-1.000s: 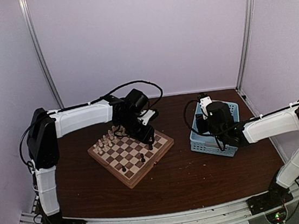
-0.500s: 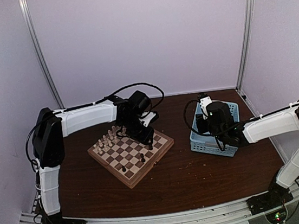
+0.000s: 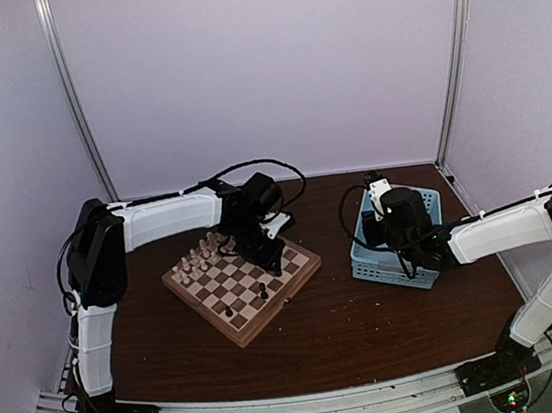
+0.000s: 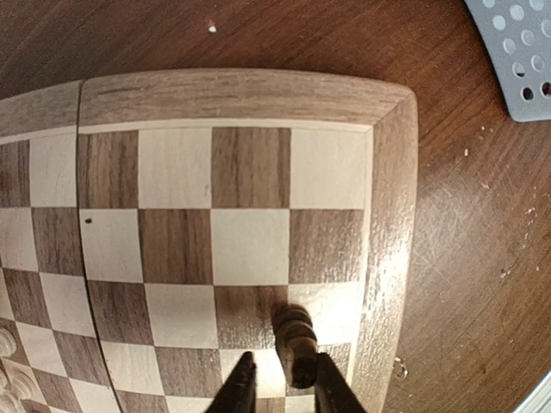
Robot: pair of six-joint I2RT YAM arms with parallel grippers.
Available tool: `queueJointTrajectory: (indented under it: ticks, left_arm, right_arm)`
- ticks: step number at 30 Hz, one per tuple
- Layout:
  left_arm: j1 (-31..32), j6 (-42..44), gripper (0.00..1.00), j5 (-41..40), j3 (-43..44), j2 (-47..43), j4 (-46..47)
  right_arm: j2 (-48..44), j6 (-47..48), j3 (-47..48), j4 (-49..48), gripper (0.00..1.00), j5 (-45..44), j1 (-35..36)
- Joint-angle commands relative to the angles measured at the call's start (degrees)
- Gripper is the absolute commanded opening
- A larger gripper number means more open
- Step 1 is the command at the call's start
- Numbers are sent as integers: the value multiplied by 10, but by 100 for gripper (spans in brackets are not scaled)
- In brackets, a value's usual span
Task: Set up the chess pieces on the board
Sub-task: Pick up the chess piece from the chessboard, then place the chess piece on the chessboard.
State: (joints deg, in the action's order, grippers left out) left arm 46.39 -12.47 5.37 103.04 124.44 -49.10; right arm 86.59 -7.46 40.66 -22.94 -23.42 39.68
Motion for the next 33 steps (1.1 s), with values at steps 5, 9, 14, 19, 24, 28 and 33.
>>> queueJointTrajectory:
  ticks: [5, 9, 14, 19, 24, 28, 33]
  left_arm:
    - [2, 6, 10, 11, 32, -6, -15]
    - [2, 1, 10, 12, 25, -33, -14]
    - [2, -12, 9, -8, -11, -94, -10]
    - [2, -23, 9, -41, -72, -175, -5]
    - [2, -37, 9, -45, -139, -252, -4]
    - [2, -57, 9, -40, -201, -296, 1]
    - [3, -72, 9, -19, -284, -345, 44]
  right_arm:
    - [-1, 4, 20, 19, 36, -6, 3]
    - [3, 5, 27, 26, 36, -2, 3]
    - [4, 4, 28, 28, 36, 0, 3]
    - [3, 4, 28, 31, 36, 1, 3]
    - [7, 6, 30, 30, 36, 1, 2]
    - [3, 9, 26, 27, 36, 2, 3]
    - [4, 11, 27, 26, 36, 3, 3]
